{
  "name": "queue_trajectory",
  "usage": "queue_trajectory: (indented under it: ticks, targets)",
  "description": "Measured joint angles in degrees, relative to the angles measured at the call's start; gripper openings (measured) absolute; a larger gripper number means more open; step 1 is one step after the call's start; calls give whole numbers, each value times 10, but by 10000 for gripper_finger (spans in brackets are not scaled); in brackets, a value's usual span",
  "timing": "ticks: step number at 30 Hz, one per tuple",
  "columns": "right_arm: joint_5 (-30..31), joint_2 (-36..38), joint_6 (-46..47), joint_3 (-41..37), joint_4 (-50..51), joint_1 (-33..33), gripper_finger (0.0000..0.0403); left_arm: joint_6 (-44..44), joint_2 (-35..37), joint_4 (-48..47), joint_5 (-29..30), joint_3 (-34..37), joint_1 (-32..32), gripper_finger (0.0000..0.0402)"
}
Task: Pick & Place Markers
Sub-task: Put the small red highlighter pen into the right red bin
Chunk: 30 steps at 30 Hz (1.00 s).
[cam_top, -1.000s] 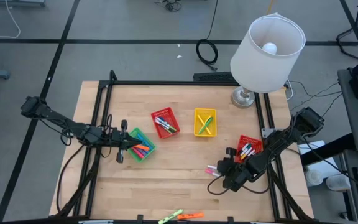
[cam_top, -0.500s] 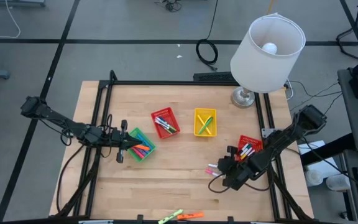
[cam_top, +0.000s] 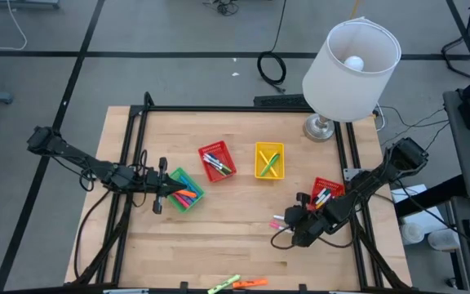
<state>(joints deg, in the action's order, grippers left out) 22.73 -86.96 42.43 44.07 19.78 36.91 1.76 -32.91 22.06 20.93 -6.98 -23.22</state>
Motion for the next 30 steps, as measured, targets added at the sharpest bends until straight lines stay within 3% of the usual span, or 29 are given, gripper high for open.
queue_trajectory:
  ticks: [10, 17, 23, 30]
  targets:
    - [-6, 0, -1, -27, -24, -17, 153, 0, 0, -4, 0, 0, 0, 21]
    - [-18, 3, 9, -71, -73, -16, 156, 0, 0, -7, 0, 0, 0, 21]
    - [-14, 3, 2, -107, -131, -16, 126, 0, 0, -7, 1, 0, 0, 21]
    - [-16, 2, -45, -109, -156, -27, 32, 0, 0, -7, 1, 0, 0, 21]
